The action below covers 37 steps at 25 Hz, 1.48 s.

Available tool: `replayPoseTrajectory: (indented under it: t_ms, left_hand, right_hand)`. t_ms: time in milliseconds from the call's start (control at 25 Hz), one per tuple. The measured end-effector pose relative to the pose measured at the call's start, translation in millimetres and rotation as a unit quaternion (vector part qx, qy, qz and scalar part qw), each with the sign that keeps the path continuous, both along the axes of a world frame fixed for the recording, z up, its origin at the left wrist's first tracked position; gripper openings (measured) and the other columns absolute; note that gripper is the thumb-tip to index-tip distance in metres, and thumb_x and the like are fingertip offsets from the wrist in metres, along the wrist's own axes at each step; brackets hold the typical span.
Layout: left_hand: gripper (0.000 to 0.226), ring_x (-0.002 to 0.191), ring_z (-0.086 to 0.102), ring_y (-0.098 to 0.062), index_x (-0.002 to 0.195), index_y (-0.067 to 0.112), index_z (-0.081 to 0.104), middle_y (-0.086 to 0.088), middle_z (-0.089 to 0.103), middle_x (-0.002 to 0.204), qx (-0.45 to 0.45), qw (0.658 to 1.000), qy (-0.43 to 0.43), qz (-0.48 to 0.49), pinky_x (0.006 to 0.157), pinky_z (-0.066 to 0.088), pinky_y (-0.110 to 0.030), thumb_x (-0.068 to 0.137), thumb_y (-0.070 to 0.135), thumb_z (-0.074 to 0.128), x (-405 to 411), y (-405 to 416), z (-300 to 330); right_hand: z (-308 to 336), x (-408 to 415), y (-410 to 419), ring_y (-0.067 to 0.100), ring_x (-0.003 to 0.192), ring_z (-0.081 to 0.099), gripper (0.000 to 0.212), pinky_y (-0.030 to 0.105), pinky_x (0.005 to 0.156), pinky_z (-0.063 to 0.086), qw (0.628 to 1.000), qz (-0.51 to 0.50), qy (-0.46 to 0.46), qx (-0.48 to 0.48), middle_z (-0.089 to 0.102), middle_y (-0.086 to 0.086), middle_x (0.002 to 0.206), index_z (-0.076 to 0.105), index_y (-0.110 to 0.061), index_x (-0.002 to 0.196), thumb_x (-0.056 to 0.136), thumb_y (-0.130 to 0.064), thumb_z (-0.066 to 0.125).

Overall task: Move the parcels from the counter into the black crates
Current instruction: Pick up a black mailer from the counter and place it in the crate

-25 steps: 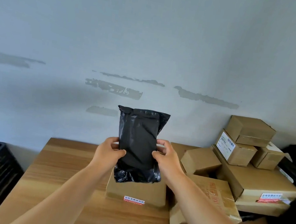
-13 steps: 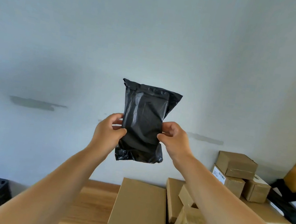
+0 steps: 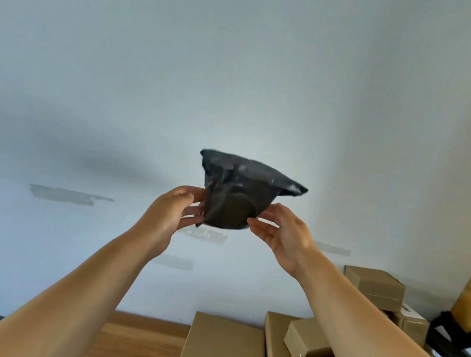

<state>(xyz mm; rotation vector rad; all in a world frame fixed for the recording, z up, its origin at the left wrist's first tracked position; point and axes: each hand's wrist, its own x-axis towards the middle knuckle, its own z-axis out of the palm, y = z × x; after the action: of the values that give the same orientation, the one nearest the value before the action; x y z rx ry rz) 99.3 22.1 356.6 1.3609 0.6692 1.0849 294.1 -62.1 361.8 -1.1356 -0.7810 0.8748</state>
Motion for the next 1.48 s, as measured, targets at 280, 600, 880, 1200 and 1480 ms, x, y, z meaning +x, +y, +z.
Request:
replayPoseTrajectory:
  t_ms: [280, 600, 880, 1200, 1480]
  left_hand:
    - [0.016, 0.088, 0.065, -0.015, 0.099, 0.007, 0.067, -0.001, 0.071, 0.095, -0.014, 0.993, -0.109, -0.033, 0.077, 0.056, -0.031, 0.096, 0.014, 0.052, 0, 1, 8]
    - [0.025, 0.087, 0.067, -0.011, 0.102, 0.012, 0.065, -0.002, 0.069, 0.100, 0.038, 0.999, -0.026, 0.014, 0.068, 0.053, -0.020, 0.081, -0.001, 0.069, 0, 5, 10]
    - [0.054, 0.118, 0.051, 0.002, 0.117, 0.020, 0.051, 0.011, 0.058, 0.120, 0.153, 0.986, 0.021, 0.062, 0.075, 0.048, -0.007, 0.075, -0.010, 0.067, 14, 2, -3]
    - [0.058, 0.105, 0.062, -0.008, 0.119, 0.027, 0.049, 0.011, 0.064, 0.113, 0.188, 0.973, 0.078, 0.105, 0.090, 0.053, -0.035, 0.072, -0.001, 0.069, 24, -4, -4]
    - [0.057, 0.104, 0.060, -0.008, 0.124, 0.024, 0.049, 0.010, 0.062, 0.114, 0.179, 0.972, 0.091, 0.123, 0.088, 0.051, -0.029, 0.075, 0.002, 0.070, 31, -14, -6]
  right_hand:
    - [-2, 5, -7, 0.025, 0.096, 0.065, 0.026, 0.031, 0.087, 0.056, 0.990, 0.053, 0.113, 0.071, 0.068, 0.014, 0.106, 0.067, -0.003, 0.104, 0.100, -0.018, 0.046]
    - [4, 7, -9, 0.019, 0.081, 0.063, 0.039, 0.034, 0.078, 0.048, 0.995, 0.088, -0.041, -0.027, 0.070, -0.001, 0.094, 0.067, -0.016, 0.083, 0.100, -0.040, 0.042]
    - [-1, -7, -6, 0.016, 0.082, 0.067, 0.020, 0.021, 0.070, 0.051, 0.995, -0.034, -0.096, -0.004, 0.072, 0.002, 0.093, 0.063, -0.012, 0.100, 0.082, -0.008, 0.072]
    - [2, -6, -11, 0.018, 0.079, 0.067, 0.040, 0.020, 0.047, 0.051, 0.995, -0.066, -0.080, 0.013, 0.071, 0.007, 0.097, 0.058, -0.011, 0.108, 0.077, 0.010, 0.069]
    - [-1, 3, -16, 0.022, 0.078, 0.066, 0.040, 0.025, 0.043, 0.050, 0.996, -0.056, -0.065, 0.012, 0.070, 0.011, 0.100, 0.056, -0.010, 0.108, 0.076, 0.013, 0.067]
